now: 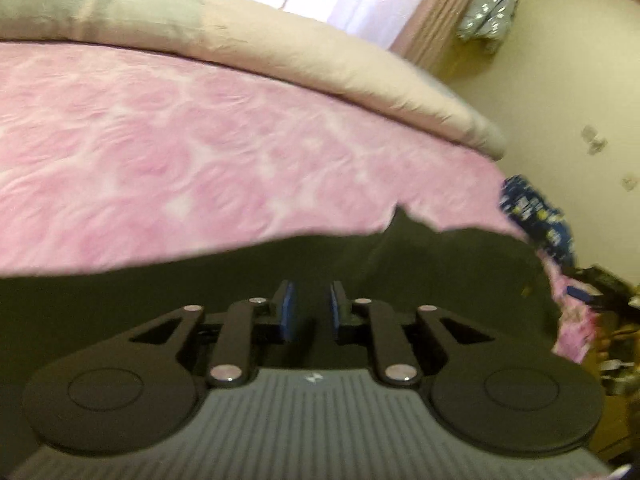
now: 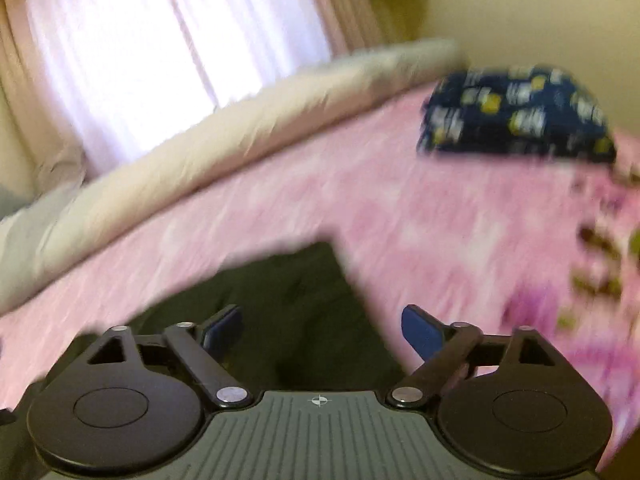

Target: Fold clothes

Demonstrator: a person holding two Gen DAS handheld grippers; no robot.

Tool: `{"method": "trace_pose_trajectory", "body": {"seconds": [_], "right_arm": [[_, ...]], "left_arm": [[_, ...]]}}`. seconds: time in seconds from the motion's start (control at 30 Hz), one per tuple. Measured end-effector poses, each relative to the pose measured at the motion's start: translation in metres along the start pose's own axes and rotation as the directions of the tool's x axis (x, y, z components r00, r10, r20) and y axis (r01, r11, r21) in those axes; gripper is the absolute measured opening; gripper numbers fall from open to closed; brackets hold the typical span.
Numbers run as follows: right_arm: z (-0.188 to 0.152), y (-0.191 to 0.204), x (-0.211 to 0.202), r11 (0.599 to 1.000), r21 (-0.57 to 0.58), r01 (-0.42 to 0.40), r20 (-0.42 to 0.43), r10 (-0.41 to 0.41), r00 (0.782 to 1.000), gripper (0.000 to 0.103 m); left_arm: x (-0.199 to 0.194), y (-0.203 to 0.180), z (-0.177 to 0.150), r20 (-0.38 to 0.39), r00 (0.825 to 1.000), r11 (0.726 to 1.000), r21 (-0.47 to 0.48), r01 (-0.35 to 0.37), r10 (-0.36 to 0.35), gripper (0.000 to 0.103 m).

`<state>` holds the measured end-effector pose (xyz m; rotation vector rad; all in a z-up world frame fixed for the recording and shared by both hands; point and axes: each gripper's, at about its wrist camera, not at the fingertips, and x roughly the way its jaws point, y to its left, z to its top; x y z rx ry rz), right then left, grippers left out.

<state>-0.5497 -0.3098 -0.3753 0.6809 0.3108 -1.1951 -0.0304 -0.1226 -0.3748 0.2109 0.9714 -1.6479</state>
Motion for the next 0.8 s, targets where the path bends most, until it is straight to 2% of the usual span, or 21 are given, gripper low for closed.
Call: {"method": "trace_pose_trajectory", "body": {"seconds": [0.1,0.17,0.3,0.33,0.43,0.47,0.5,0.53,0.57,0.67,0.7,0.77,0.8], "right_arm": [[0.03,-0.017,0.036,0.996,0.059,-0.064,-0.073,0.069,0.995,0.09],[0.039,-0.025,0.059,0.985,0.123,-0.12,-0.125,0.135,0.983,0.089],[0.046,-0.033,0.088,0.968,0.175,-0.179,-0.188,0.211,0.959,0.088],[0.045,-0.036,0.091,0.96,0.196,-0.2,-0.196,0.238,0.951,0.079],[0.039,-0.043,0.092,0.937,0.252,-0.241,-0.199,0.294,0.935,0.059],[0.036,-0.045,0.092,0.929,0.27,-0.253,-0.199,0.311,0.929,0.057],[0.035,-0.047,0.092,0.925,0.277,-0.258,-0.194,0.317,0.928,0.046],[0.035,-0.047,0.089,0.929,0.264,-0.258,-0.184,0.311,0.932,0.027],[0.035,-0.046,0.085,0.934,0.243,-0.262,-0.171,0.307,0.936,0.025],[0.033,-0.038,0.074,0.955,0.161,-0.251,-0.14,0.273,0.952,0.018],[0.03,-0.037,0.074,0.962,0.15,-0.229,-0.137,0.25,0.959,0.015],[0.02,-0.04,0.084,0.97,0.184,-0.162,-0.15,0.19,0.97,0.009],[0.015,-0.039,0.088,0.973,0.189,-0.135,-0.149,0.165,0.975,0.009]], "left_arm": [[0.038,-0.008,0.029,-0.033,0.995,0.995,-0.034,0.097,-0.098,0.025],[0.066,-0.014,0.045,-0.061,0.985,0.985,-0.067,0.159,-0.163,0.028],[0.113,-0.015,0.062,-0.121,0.964,0.962,-0.169,0.215,-0.237,0.03],[0.12,-0.015,0.062,-0.124,0.962,0.959,-0.179,0.221,-0.245,0.03],[0.139,-0.013,0.062,-0.132,0.954,0.948,-0.209,0.24,-0.27,0.027],[0.145,-0.013,0.062,-0.134,0.951,0.944,-0.219,0.246,-0.279,0.02],[0.152,-0.012,0.061,-0.137,0.948,0.94,-0.229,0.252,-0.287,0.002],[0.158,-0.012,0.061,-0.139,0.945,0.936,-0.239,0.258,-0.296,0.0],[0.164,-0.011,0.061,-0.141,0.942,0.932,-0.249,0.264,-0.304,0.0],[0.155,-0.005,0.057,-0.032,0.953,0.931,-0.229,0.285,-0.3,0.001],[0.156,-0.004,0.053,-0.017,0.957,0.936,-0.218,0.278,-0.288,0.001],[0.165,-0.015,0.043,-0.05,0.981,0.976,-0.118,0.182,-0.188,0.002],[0.168,-0.022,0.04,-0.061,0.988,0.988,-0.071,0.14,-0.144,0.004]]}}
